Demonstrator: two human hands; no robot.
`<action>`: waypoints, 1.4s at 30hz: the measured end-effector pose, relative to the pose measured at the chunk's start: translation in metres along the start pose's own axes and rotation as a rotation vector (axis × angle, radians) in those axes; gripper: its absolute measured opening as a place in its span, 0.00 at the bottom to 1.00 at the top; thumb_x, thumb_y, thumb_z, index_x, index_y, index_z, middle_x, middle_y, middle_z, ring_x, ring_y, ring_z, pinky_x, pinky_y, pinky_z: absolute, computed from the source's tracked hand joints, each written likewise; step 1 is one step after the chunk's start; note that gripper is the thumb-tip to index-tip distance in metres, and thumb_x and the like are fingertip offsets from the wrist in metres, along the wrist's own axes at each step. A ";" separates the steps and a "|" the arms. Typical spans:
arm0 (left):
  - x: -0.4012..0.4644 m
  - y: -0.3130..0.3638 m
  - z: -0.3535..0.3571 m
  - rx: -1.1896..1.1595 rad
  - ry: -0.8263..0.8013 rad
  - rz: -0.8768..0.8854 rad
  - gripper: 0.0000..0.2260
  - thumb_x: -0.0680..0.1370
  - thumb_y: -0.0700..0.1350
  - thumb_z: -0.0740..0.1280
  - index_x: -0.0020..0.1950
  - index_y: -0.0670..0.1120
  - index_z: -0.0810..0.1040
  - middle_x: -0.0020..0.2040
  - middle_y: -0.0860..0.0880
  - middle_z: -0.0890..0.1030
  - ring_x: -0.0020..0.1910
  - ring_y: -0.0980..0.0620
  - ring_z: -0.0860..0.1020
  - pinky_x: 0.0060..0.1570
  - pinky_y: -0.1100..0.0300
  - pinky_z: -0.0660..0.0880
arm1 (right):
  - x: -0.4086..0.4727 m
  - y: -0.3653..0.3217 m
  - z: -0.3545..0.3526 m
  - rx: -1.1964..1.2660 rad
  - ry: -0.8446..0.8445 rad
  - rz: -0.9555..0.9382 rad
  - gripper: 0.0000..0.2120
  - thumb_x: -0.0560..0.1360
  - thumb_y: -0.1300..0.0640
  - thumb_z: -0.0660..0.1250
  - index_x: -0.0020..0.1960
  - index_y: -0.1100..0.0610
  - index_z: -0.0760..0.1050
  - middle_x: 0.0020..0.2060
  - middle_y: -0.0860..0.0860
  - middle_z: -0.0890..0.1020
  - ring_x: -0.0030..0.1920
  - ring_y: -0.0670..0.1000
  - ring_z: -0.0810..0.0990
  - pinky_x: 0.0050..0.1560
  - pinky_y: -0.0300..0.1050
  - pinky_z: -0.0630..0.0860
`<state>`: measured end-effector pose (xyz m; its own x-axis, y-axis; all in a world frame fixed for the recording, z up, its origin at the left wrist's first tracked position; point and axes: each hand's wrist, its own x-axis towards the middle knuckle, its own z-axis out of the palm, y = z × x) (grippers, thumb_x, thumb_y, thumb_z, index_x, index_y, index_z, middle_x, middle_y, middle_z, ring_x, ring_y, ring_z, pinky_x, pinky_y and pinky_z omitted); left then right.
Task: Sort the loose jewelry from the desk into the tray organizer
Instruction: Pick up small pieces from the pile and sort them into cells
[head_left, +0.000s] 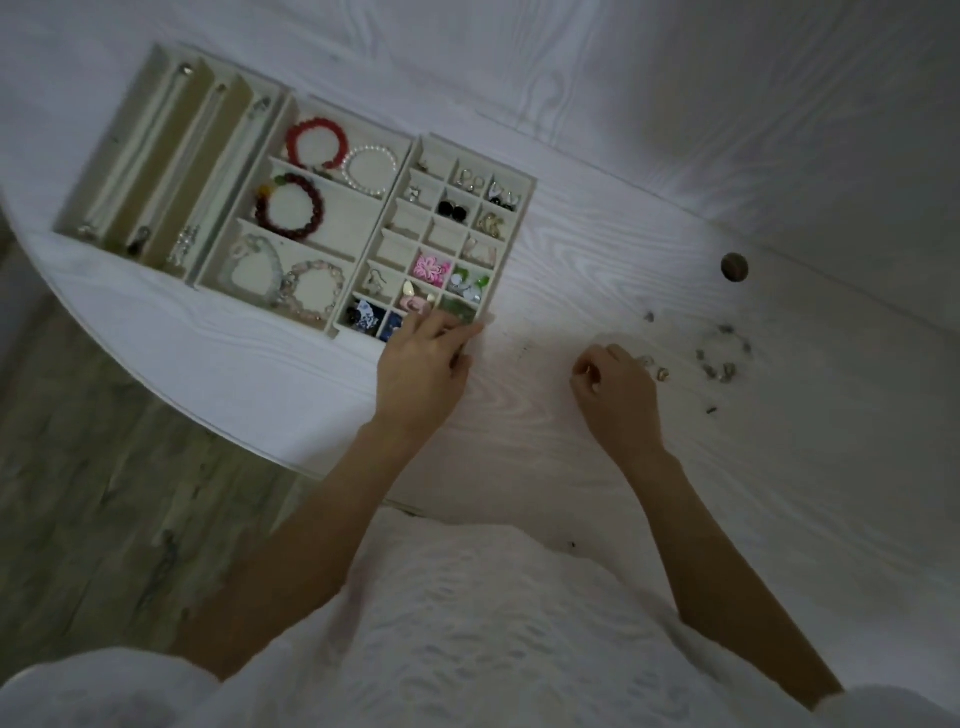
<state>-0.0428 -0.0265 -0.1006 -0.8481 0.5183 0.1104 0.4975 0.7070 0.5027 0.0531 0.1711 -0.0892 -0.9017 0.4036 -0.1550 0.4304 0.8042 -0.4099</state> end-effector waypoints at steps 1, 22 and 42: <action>0.000 0.000 0.000 -0.001 0.005 -0.010 0.17 0.68 0.37 0.73 0.56 0.46 0.83 0.47 0.48 0.80 0.49 0.43 0.77 0.46 0.54 0.75 | 0.002 0.000 0.002 -0.018 -0.023 -0.015 0.02 0.73 0.62 0.65 0.42 0.60 0.76 0.37 0.51 0.75 0.35 0.49 0.72 0.37 0.40 0.64; 0.025 -0.068 -0.050 -0.148 0.241 -0.291 0.12 0.78 0.43 0.66 0.59 0.42 0.80 0.49 0.43 0.80 0.49 0.44 0.75 0.50 0.63 0.64 | 0.120 -0.105 -0.014 0.440 0.061 -0.247 0.05 0.74 0.64 0.68 0.48 0.59 0.81 0.44 0.49 0.79 0.41 0.47 0.78 0.46 0.35 0.76; 0.039 -0.092 -0.041 -0.181 0.211 -0.381 0.13 0.78 0.43 0.65 0.62 0.43 0.78 0.51 0.43 0.79 0.50 0.45 0.73 0.48 0.58 0.68 | 0.184 -0.153 0.031 -0.014 -0.018 -0.412 0.05 0.75 0.61 0.68 0.50 0.58 0.79 0.47 0.53 0.82 0.49 0.50 0.78 0.50 0.44 0.77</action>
<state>-0.1293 -0.0914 -0.1071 -0.9920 0.1151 0.0514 0.1192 0.7226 0.6810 -0.1798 0.1091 -0.0825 -0.9992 0.0388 0.0044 0.0332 0.9028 -0.4289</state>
